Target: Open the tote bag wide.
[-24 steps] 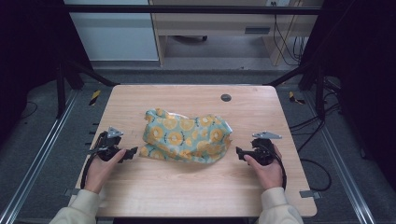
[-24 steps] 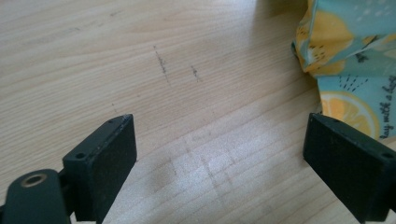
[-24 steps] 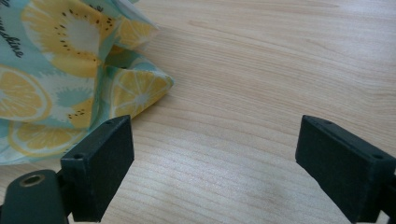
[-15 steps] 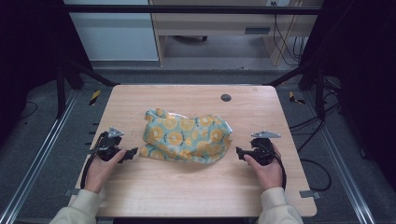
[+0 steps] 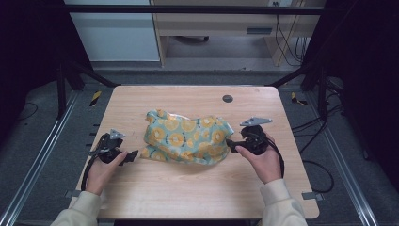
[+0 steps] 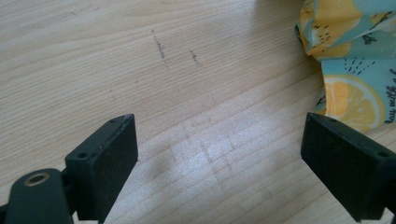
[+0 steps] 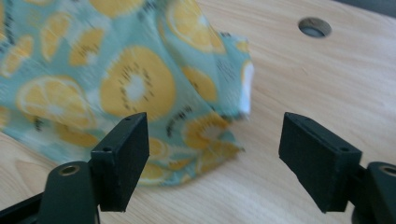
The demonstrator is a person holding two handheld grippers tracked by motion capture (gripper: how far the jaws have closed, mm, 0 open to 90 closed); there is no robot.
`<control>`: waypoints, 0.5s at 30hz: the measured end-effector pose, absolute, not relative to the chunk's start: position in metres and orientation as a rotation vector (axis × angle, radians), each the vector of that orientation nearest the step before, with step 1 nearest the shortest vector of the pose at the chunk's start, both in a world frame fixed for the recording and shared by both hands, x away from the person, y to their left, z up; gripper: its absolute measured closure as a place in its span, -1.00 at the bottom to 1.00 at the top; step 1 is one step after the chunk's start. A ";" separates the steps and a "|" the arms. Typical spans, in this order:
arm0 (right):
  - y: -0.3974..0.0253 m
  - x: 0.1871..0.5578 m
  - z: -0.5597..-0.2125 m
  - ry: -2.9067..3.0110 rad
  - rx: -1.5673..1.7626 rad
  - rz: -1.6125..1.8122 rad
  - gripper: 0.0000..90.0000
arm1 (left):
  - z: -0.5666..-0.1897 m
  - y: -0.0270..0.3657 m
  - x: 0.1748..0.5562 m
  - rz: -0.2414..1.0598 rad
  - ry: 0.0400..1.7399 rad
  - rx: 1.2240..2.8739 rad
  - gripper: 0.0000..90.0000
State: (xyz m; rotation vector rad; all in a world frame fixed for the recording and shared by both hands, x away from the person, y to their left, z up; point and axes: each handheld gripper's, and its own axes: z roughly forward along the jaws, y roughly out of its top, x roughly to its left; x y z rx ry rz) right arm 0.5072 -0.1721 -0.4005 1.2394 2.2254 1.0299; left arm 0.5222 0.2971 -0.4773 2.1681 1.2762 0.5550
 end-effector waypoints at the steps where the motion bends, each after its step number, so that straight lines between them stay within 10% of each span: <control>1: -0.168 0.509 -0.396 2.237 1.225 1.030 -0.44 | -0.477 0.297 0.522 0.556 1.277 2.168 -0.76; 15: -0.116 0.547 -0.376 2.362 1.136 1.050 -0.22 | -0.476 0.298 0.521 0.561 1.282 2.158 -0.75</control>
